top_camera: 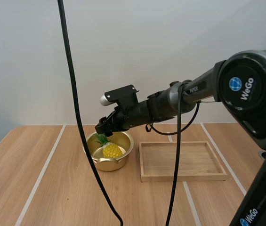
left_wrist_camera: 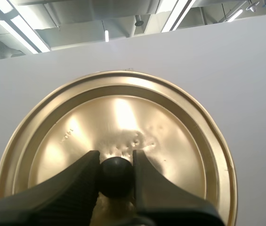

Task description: Open the pot, put the pineapple inside, and close it

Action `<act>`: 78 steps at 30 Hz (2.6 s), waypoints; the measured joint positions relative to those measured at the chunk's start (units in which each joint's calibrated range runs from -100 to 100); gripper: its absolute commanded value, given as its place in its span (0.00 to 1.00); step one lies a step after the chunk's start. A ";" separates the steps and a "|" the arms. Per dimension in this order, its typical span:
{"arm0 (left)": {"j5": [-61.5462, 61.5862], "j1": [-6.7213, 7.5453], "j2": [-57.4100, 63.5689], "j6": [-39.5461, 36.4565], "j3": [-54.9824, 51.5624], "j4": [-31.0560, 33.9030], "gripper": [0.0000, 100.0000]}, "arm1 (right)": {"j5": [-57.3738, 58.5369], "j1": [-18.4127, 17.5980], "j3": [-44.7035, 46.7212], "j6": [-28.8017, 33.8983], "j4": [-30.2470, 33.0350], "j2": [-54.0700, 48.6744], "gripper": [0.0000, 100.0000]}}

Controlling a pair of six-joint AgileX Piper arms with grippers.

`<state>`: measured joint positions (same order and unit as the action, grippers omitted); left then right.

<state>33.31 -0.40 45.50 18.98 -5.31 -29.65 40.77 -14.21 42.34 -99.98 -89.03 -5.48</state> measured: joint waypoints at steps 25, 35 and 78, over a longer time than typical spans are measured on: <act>0.00 0.00 0.00 0.00 0.00 0.00 0.00 | -30.64 0.30 0.00 0.00 -0.10 -20.79 0.00; 0.00 0.00 0.00 0.00 0.00 0.00 0.00 | -36.04 4.41 0.00 0.00 -0.82 -31.30 0.00; 0.00 0.00 0.00 0.00 0.00 0.00 0.00 | -52.33 10.07 0.00 0.00 -9.99 -49.64 0.00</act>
<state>33.31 -0.40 45.50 18.98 -5.31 -29.65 -11.56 -4.13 42.34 -99.98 -99.02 -55.13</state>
